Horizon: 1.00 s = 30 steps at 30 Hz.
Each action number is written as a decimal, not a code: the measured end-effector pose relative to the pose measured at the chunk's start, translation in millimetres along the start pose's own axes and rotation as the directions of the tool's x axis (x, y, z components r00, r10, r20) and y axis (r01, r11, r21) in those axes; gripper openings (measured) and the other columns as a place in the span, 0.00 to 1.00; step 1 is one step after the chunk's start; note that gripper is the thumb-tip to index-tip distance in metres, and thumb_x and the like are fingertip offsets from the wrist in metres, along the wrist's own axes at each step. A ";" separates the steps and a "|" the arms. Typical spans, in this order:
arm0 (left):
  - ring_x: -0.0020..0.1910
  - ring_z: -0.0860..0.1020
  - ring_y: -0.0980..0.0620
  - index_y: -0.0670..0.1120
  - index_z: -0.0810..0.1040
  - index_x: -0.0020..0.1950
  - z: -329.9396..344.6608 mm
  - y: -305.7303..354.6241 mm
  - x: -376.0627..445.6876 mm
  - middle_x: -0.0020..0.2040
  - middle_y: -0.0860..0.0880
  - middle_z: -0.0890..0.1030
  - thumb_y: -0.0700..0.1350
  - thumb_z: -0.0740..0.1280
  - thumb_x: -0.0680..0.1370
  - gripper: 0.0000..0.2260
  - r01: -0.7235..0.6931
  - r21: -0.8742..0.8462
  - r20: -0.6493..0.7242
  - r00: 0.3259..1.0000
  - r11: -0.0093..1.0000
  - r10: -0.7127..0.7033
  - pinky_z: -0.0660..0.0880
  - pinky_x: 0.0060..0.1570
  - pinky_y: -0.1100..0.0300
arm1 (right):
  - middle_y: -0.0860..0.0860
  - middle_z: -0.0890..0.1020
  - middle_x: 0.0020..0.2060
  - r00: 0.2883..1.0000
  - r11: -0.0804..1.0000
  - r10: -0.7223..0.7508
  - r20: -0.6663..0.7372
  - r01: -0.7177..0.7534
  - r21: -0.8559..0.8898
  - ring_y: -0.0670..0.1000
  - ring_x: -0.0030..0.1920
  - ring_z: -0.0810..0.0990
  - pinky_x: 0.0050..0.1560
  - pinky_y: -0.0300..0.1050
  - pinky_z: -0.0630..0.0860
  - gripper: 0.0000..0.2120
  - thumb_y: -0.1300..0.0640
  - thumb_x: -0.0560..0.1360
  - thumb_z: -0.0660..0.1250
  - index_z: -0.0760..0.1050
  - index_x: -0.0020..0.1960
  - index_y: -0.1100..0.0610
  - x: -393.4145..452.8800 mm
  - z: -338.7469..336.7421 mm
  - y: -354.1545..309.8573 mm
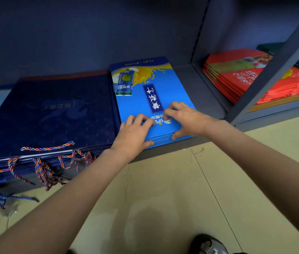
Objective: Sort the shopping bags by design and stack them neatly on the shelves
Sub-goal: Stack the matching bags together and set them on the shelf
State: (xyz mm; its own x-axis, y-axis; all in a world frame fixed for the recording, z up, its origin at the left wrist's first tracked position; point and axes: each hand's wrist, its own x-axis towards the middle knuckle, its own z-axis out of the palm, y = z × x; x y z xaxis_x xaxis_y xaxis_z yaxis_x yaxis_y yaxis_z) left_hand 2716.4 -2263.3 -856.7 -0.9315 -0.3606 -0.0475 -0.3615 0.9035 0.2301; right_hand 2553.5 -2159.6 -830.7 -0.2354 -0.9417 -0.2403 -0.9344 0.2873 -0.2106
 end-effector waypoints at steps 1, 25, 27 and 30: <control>0.64 0.61 0.49 0.52 0.63 0.69 1.6 0.8 -1.8 0.66 0.53 0.63 0.53 0.67 0.75 0.24 -0.009 0.031 -0.016 1.000 0.999 0.010 0.62 0.61 0.55 | 0.52 0.65 0.61 1.000 1.000 0.006 0.011 -0.006 0.006 0.52 0.62 0.64 0.62 0.48 0.66 0.28 0.54 0.66 0.76 0.68 0.63 0.53 -4.2 -3.2 7.0; 0.66 0.60 0.46 0.54 0.62 0.69 -6.1 -2.9 -0.1 0.68 0.53 0.62 0.59 0.67 0.73 0.27 -0.016 0.173 -0.098 0.995 0.985 0.033 0.57 0.63 0.51 | 0.51 0.62 0.69 0.972 0.978 0.108 -0.209 -0.141 -0.153 0.55 0.68 0.59 0.68 0.52 0.53 0.38 0.46 0.68 0.73 0.60 0.72 0.54 -27.5 14.9 17.1; 0.66 0.61 0.45 0.54 0.64 0.69 -12.7 -4.2 1.2 0.68 0.52 0.63 0.60 0.66 0.73 0.27 -0.055 0.186 -0.128 0.988 0.981 0.080 0.58 0.64 0.50 | 0.50 0.64 0.69 0.965 0.984 0.114 -0.236 -0.143 -0.107 0.54 0.67 0.60 0.67 0.51 0.57 0.38 0.47 0.68 0.73 0.61 0.72 0.53 -30.6 7.8 19.1; 0.65 0.64 0.43 0.51 0.66 0.69 -18.7 -6.3 4.5 0.67 0.50 0.66 0.59 0.67 0.73 0.27 -0.104 0.217 -0.160 0.977 0.971 0.140 0.60 0.62 0.47 | 0.49 0.66 0.67 0.960 0.990 0.127 -0.248 -0.137 -0.024 0.53 0.66 0.62 0.60 0.49 0.65 0.37 0.48 0.67 0.74 0.63 0.72 0.52 -32.3 -3.1 20.9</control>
State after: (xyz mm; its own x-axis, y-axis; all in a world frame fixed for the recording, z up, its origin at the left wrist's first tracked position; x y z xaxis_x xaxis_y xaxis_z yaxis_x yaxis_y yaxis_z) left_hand 2715.2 -2274.9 -840.2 -0.9545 -0.2625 0.1416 -0.2627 0.9647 0.0176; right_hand 2540.7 -2123.7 -824.4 -0.4112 -0.9113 -0.0228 -0.8994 0.4097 -0.1526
